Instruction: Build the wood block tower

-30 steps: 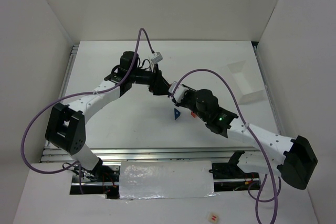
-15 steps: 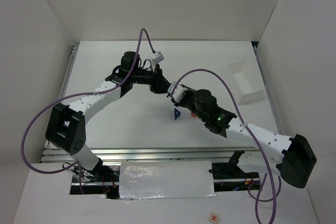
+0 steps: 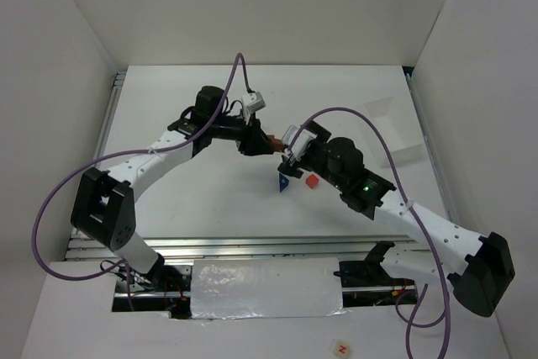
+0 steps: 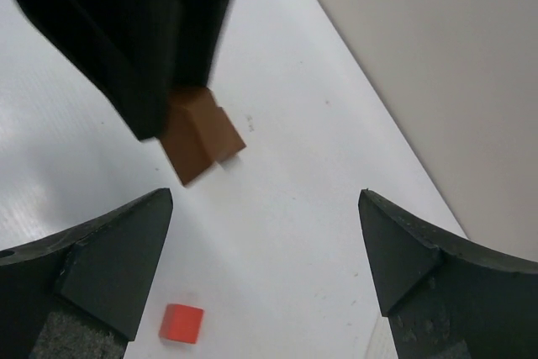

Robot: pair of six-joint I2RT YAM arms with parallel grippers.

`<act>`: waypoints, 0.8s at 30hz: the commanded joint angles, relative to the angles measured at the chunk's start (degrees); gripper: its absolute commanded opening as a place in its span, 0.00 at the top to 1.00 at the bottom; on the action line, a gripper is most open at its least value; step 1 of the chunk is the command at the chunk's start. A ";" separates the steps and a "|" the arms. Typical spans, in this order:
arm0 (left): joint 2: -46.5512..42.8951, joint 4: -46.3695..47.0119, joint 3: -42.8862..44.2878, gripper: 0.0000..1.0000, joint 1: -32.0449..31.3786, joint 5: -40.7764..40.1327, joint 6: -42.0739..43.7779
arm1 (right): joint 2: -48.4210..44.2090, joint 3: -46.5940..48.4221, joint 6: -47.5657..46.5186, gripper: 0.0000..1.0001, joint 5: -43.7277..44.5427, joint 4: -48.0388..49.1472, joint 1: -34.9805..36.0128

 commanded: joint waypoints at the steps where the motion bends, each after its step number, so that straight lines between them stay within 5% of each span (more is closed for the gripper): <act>1: -5.89 -1.34 -0.25 1.00 0.92 -1.34 14.96 | -3.78 5.30 -0.62 0.00 -7.66 -4.12 -4.99; 5: -9.50 -0.73 -3.50 1.00 0.66 -2.58 20.18 | -2.92 14.15 -6.43 0.00 -24.34 -15.88 -12.90; 10: -12.31 -5.04 -4.65 1.00 -0.04 -2.48 28.27 | 4.98 26.74 -13.63 0.00 -36.58 -32.85 -14.41; 17: -14.33 -9.08 -4.91 1.00 -1.45 -6.89 33.63 | 11.67 32.55 -13.47 0.00 -42.31 -38.41 -12.48; 24: -15.48 -9.26 -6.41 1.00 -1.54 -7.15 37.15 | 18.18 37.12 -24.54 0.03 -45.21 -49.22 -10.99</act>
